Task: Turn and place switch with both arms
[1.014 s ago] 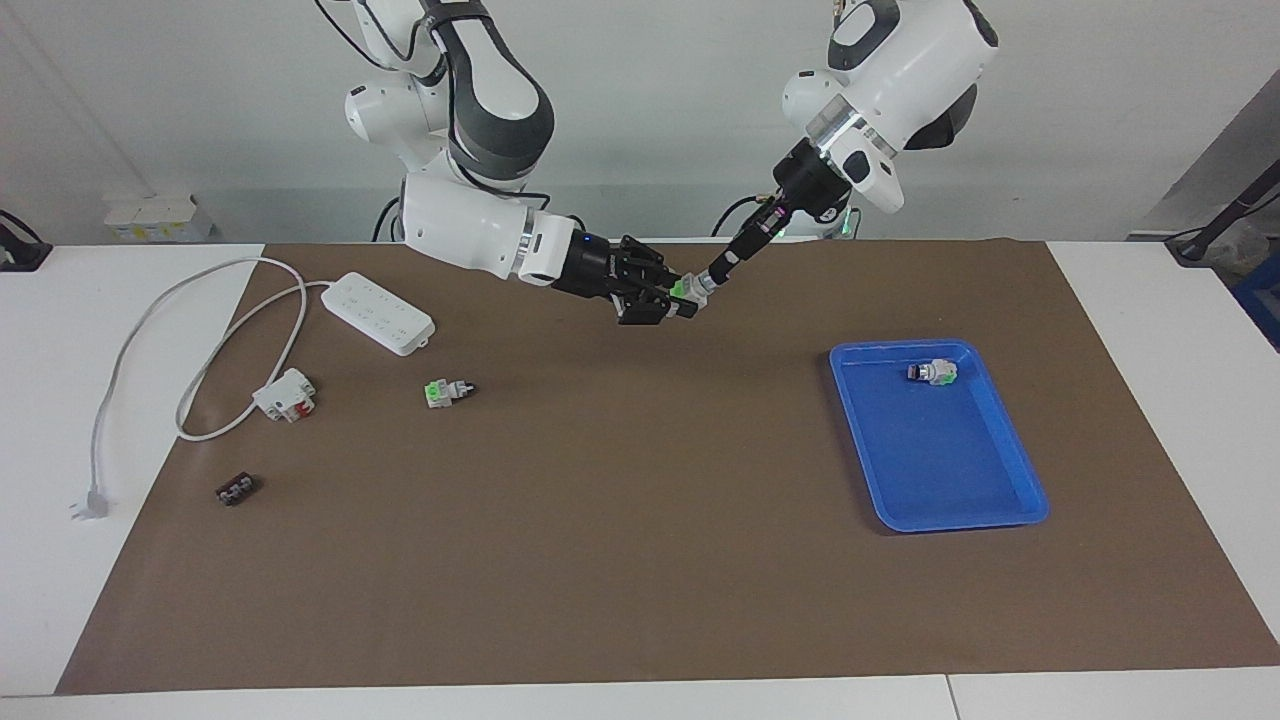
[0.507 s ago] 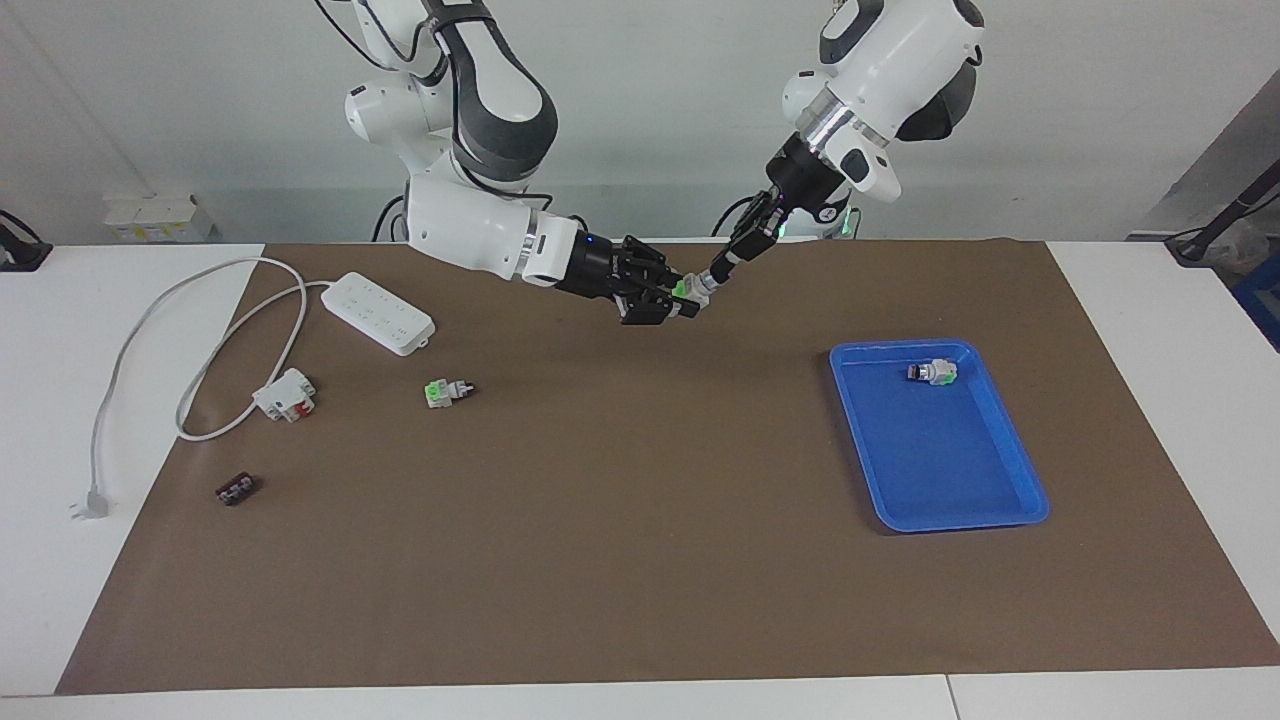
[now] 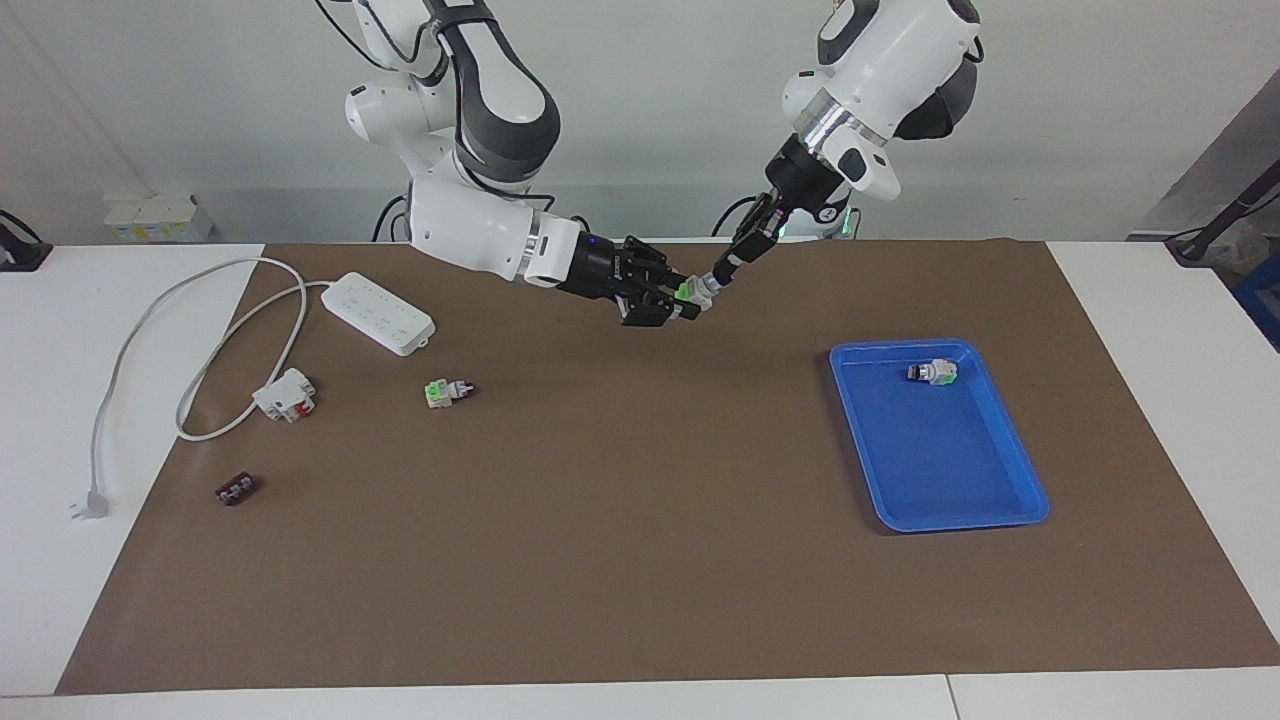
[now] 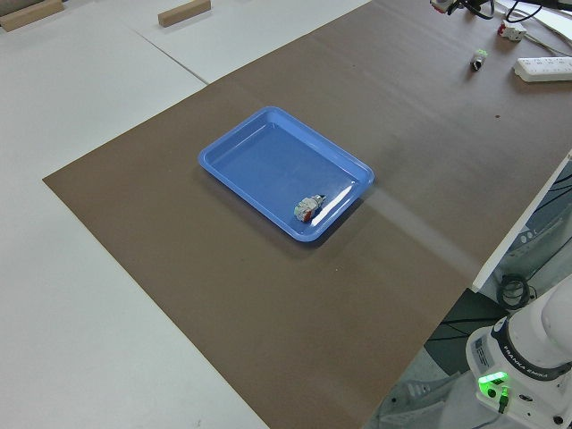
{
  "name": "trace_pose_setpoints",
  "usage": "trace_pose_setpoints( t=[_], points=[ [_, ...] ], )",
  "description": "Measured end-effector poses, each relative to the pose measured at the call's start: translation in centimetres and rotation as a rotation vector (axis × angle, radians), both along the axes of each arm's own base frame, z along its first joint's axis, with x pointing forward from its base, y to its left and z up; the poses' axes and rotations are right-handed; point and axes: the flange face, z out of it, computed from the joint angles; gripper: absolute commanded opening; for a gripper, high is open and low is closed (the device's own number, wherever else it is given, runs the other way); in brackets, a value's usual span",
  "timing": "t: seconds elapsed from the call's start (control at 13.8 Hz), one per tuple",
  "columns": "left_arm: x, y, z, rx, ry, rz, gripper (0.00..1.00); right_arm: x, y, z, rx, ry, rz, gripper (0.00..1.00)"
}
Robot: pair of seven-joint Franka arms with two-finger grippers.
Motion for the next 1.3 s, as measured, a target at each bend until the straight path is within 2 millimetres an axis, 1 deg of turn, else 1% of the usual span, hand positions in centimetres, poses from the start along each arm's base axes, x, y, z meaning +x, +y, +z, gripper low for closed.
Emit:
trace_pose_setpoints(
  t=[0.22, 0.29, 0.36, 0.51, 0.65, 0.8, 0.87, 0.94, 1.01, 1.09, 1.3],
  points=[
    [0.4, 0.9, -0.5, 0.064, -0.042, -0.042, 0.00, -0.3, 0.7, 0.3, -0.008, -0.004, -0.018, 1.00],
    [0.7, 1.7, -1.0, 0.085, -0.062, -0.072, 0.00, -0.3, 0.8, 0.4, -0.007, 0.003, -0.027, 1.00],
    [1.2, 3.1, -1.7, 0.113, -0.082, -0.105, 0.00, -0.2, 0.6, 0.6, -0.008, 0.007, -0.038, 1.00],
    [2.1, 7.1, -3.6, 0.171, -0.116, -0.164, 0.00, 0.2, 0.0, 0.7, -0.034, -0.013, -0.064, 1.00],
    [2.7, 12.3, -5.2, 0.222, -0.153, -0.216, 0.00, 0.9, -1.2, 0.9, -0.110, -0.042, -0.072, 1.00],
    [3.0, 17.5, -6.3, 0.278, -0.188, -0.268, 0.00, 2.0, -3.1, 2.5, -0.228, -0.090, -0.104, 1.00],
    [3.0, 19.7, -6.7, 0.308, -0.200, -0.302, 0.00, 2.5, -4.3, 3.7, -0.292, -0.122, -0.116, 1.00],
    [2.9, 21.3, -7.1, 0.350, -0.210, -0.349, 0.00, 3.0, -5.4, 4.9, -0.342, -0.149, -0.127, 1.00],
    [2.8, 22.3, -7.6, 0.402, -0.215, -0.411, 0.00, 3.4, -6.5, 5.9, -0.391, -0.172, -0.140, 1.00],
    [2.6, 22.7, -8.1, 0.446, -0.216, -0.469, 0.00, 3.7, -7.4, 6.6, -0.435, -0.187, -0.151, 1.00],
    [2.2, 22.7, -9.4, 0.519, -0.220, -0.616, 0.00, 4.6, -9.9, 7.5, -0.568, -0.198, -0.169, 1.00]
  ],
)
